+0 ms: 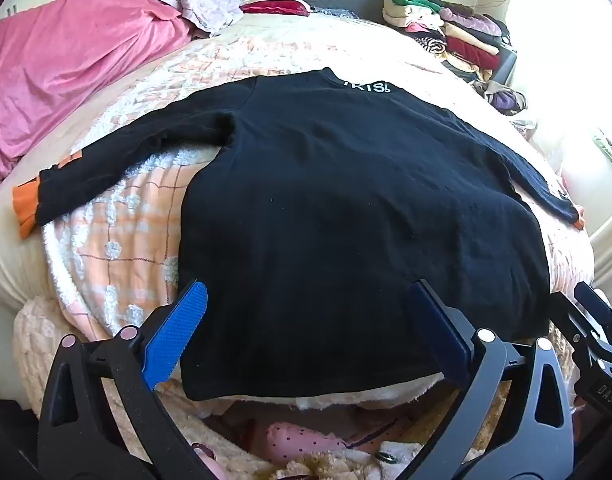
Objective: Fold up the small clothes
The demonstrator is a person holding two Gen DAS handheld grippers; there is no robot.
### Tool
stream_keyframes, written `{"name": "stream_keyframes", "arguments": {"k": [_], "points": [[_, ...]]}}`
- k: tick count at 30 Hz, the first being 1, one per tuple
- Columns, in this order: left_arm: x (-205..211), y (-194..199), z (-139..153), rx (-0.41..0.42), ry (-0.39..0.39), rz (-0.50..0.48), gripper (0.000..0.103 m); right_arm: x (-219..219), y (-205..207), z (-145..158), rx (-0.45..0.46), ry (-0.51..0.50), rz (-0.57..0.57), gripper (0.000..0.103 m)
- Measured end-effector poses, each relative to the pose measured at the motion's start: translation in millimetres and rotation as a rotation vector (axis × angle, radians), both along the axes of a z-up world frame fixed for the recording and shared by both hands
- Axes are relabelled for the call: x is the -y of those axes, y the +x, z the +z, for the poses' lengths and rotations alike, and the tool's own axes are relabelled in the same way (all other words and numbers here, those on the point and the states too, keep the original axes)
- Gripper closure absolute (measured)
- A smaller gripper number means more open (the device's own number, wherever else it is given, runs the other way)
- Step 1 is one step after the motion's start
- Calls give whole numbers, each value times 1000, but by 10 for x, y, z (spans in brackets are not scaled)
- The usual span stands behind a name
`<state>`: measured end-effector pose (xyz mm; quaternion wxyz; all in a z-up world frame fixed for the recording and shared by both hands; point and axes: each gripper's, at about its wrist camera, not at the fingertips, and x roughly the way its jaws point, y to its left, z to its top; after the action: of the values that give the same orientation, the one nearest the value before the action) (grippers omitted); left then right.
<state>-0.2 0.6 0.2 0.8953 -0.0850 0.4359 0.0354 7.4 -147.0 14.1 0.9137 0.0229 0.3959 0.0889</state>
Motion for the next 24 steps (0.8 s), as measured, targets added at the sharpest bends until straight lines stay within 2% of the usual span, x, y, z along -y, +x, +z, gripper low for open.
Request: {"name": "stream_keyframes", "arguments": {"k": [24], "points": [[10,-38,39,9,10,-3,8,-72,-86,5,21,-36,22,4]]}}
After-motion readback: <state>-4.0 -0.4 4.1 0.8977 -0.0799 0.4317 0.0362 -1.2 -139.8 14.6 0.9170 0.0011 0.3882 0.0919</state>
